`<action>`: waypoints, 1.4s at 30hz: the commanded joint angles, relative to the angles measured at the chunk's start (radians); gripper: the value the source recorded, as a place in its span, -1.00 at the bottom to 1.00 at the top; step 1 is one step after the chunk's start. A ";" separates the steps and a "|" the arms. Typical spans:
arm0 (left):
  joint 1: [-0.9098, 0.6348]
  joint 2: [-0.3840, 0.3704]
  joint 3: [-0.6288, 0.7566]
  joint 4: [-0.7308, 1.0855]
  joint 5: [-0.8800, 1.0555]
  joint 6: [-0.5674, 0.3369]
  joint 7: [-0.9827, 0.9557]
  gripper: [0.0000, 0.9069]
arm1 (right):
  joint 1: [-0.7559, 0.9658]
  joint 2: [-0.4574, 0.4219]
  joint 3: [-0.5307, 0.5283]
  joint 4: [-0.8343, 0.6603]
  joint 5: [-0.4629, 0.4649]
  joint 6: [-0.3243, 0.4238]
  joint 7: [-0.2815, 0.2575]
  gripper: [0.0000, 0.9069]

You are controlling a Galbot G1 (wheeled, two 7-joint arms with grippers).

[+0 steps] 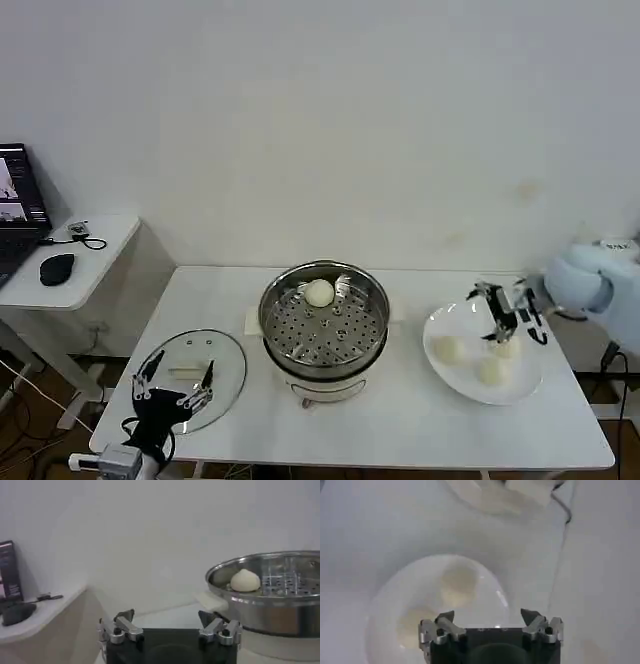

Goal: Take steamed baozi put them in steamer then cover it.

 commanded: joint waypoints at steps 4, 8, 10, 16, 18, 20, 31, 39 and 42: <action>-0.003 -0.002 0.000 0.019 0.013 0.006 0.001 1.00 | -0.206 0.077 0.126 -0.122 0.001 -0.073 -0.009 1.00; -0.002 -0.005 -0.005 0.020 0.013 0.008 0.002 1.00 | -0.203 0.131 0.118 -0.169 -0.003 -0.080 -0.015 1.00; 0.000 -0.006 -0.009 0.020 0.013 0.008 0.003 1.00 | -0.199 0.153 0.111 -0.194 -0.001 -0.077 -0.022 1.00; -0.001 -0.008 -0.014 0.026 0.013 0.007 0.003 1.00 | -0.189 0.238 0.110 -0.268 0.002 -0.057 -0.023 1.00; -0.001 -0.008 -0.017 0.029 0.013 0.007 0.003 1.00 | -0.184 0.261 0.109 -0.288 0.004 -0.060 -0.027 1.00; -0.001 -0.008 -0.020 0.031 0.013 0.007 0.004 1.00 | -0.180 0.283 0.106 -0.307 0.002 -0.061 -0.034 1.00; 0.003 -0.011 -0.028 0.034 0.011 0.007 0.005 1.00 | -0.175 0.333 0.103 -0.375 -0.048 -0.063 -0.068 0.96; 0.001 -0.008 -0.026 0.032 0.013 0.009 0.005 1.00 | -0.186 0.361 0.117 -0.401 -0.063 -0.060 -0.079 0.62; 0.002 -0.008 -0.028 0.028 0.013 0.011 0.004 1.00 | -0.186 0.362 0.117 -0.401 -0.067 -0.066 -0.082 0.51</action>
